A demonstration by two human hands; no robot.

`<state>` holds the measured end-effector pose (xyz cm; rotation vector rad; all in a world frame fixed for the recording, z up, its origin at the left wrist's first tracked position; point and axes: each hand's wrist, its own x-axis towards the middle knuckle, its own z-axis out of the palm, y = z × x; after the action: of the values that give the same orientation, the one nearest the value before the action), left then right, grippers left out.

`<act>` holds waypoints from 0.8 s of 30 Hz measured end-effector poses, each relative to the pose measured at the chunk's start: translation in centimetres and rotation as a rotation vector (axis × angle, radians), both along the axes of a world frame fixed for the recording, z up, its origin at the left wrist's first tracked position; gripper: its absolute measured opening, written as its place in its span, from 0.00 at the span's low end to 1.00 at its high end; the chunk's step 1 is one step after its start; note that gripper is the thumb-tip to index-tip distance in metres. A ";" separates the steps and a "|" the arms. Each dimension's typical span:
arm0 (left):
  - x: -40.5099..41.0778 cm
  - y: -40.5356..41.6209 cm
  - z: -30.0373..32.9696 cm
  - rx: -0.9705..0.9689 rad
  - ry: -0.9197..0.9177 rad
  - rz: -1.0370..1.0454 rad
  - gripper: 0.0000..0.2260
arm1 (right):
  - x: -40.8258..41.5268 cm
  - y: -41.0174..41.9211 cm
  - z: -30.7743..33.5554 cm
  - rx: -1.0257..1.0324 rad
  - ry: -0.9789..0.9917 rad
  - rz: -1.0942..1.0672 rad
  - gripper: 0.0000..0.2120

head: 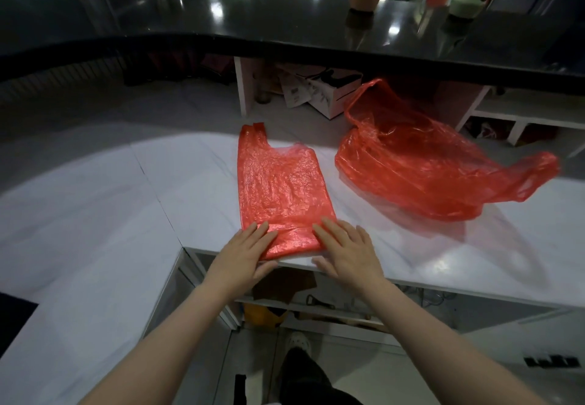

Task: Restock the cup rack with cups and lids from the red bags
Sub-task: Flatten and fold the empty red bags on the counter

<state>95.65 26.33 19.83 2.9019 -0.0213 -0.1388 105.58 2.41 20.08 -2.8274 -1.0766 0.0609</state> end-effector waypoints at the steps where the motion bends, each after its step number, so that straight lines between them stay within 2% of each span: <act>1: -0.1 0.0 0.1 0.004 0.001 -0.014 0.33 | -0.2 -0.5 -0.4 -0.064 0.030 0.045 0.36; 4: -0.7 0.5 0.2 -0.059 -0.067 -0.078 0.32 | -0.8 -2.0 -0.7 -0.049 -0.012 0.066 0.38; 7: -1.8 1.4 0.5 -0.188 -0.206 -0.097 0.26 | -1.3 -2.8 -0.5 0.165 -0.148 0.061 0.32; 9: -2.3 1.8 0.5 -0.204 -0.262 -0.080 0.22 | -1.6 -3.3 -0.5 0.293 -0.170 0.076 0.28; 14: -2.6 1.8 0.1 -0.262 -0.307 0.033 0.19 | -1.8 -3.4 -0.1 0.454 -0.039 0.067 0.19; 18: -2.5 1.6 0.1 -0.399 -0.301 0.179 0.14 | -1.4 -2.4 0.3 0.557 0.169 -0.157 0.12; 21: -2.1 0.9 0.7 -0.577 -0.294 0.365 0.17 | -0.7 -1.2 0.7 0.633 0.314 -0.340 0.12; 24: -1.4 0.3 1.1 -0.592 -0.287 0.443 0.19 | 0.2 -0.1 0.6 0.548 0.244 -0.412 0.10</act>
<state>94.28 26.67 20.95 2.2449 0.4467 0.3089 105.76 2.33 20.63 -2.3963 -0.3689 0.0596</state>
